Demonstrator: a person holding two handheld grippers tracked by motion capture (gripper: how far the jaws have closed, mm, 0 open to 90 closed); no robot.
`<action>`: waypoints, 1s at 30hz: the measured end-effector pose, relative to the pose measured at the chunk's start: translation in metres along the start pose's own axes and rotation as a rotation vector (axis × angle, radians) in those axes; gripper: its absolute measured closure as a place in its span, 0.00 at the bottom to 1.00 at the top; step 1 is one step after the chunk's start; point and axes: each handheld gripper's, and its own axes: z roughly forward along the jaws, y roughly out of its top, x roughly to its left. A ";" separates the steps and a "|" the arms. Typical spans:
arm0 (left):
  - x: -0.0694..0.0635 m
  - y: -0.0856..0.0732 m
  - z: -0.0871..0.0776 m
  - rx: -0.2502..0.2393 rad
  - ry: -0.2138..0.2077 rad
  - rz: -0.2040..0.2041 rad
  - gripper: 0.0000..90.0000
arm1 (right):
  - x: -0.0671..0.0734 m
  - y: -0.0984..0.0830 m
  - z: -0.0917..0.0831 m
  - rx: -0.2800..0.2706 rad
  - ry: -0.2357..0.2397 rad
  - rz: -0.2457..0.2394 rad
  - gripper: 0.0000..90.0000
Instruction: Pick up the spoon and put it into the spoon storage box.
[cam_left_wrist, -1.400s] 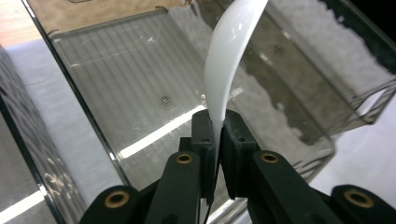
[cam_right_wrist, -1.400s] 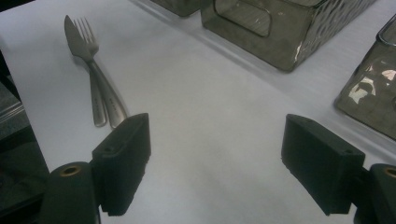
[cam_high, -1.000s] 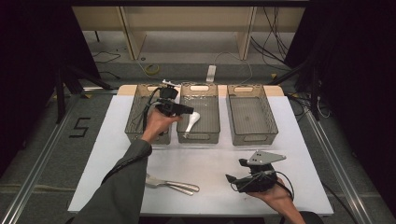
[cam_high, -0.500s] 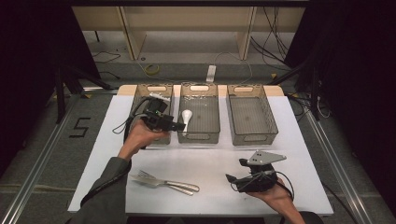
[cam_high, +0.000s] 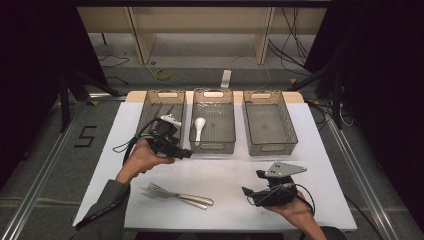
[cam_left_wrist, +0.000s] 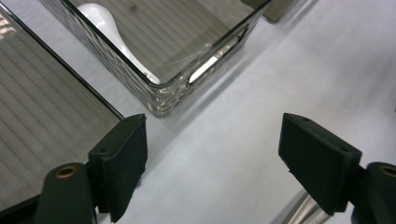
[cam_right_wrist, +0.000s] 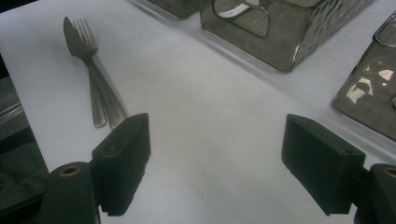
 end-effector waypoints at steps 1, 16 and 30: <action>-0.002 -0.001 0.000 0.006 0.000 0.006 0.25 | 0.000 0.000 0.000 0.001 0.000 0.002 0.28; -0.014 -0.017 -0.002 0.026 -0.011 0.053 0.20 | -0.002 0.000 0.000 -0.005 0.002 0.004 0.28; -0.023 -0.045 0.003 0.099 -0.014 0.099 0.18 | -0.003 0.000 0.002 0.003 0.007 0.004 0.27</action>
